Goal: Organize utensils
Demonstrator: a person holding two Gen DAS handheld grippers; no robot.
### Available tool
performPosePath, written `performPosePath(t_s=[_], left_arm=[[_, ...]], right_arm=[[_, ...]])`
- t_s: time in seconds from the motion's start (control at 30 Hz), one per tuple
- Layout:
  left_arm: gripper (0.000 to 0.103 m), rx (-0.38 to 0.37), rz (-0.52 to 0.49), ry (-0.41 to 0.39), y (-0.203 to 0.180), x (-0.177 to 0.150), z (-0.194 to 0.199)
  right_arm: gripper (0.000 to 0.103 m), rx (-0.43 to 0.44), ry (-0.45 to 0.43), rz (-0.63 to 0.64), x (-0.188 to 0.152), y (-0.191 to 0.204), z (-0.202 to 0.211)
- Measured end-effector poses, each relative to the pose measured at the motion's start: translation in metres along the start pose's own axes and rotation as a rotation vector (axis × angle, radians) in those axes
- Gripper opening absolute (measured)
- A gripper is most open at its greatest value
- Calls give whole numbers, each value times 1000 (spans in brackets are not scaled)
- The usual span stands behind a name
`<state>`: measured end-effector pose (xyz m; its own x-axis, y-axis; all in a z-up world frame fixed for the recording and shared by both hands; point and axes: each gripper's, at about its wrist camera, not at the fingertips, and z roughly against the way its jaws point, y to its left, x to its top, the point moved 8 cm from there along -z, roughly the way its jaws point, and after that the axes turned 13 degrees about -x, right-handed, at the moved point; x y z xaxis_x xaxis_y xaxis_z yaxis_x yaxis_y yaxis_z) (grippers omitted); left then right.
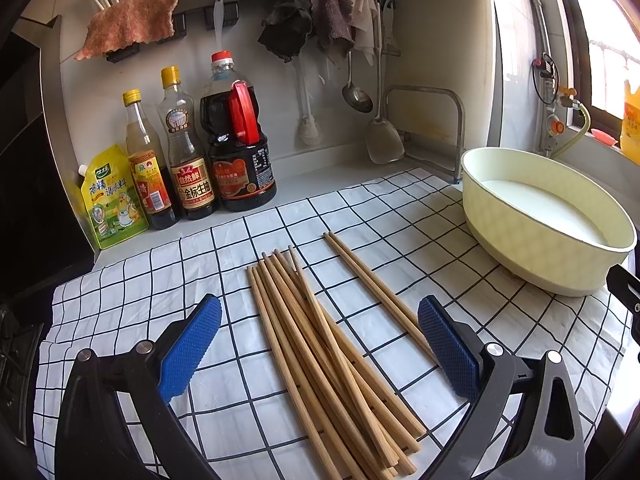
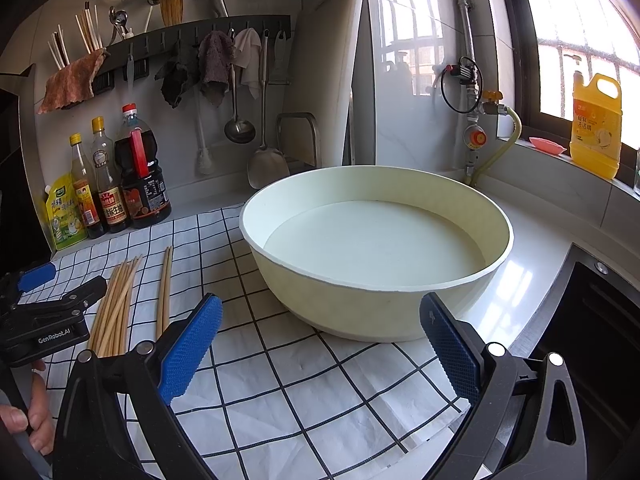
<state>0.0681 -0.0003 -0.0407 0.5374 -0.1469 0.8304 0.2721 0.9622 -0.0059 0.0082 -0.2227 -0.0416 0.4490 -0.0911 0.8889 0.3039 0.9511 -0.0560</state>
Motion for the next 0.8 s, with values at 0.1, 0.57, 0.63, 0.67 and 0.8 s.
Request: performPosePath(t_s=[0.1,0.57,0.63,0.67,0.8], left_arm=[[97,0,2,-3,0,0,0],[97,-3,3,-5,0,-1,0],[97,-5,1,-9,-2,0,0],[97,-5,0,-10,-2,-1,0],[97,-5,1,-11,-2,-1,0]], right_arm=[[94,-1,-3,-2,1,0,0],[94,-2,-5,-1,1,-1,1],[94,-1,-5,0,1,0,1],[94,-1,-5,1,1,0,1],[94,-2,-4,0,1,0,1]])
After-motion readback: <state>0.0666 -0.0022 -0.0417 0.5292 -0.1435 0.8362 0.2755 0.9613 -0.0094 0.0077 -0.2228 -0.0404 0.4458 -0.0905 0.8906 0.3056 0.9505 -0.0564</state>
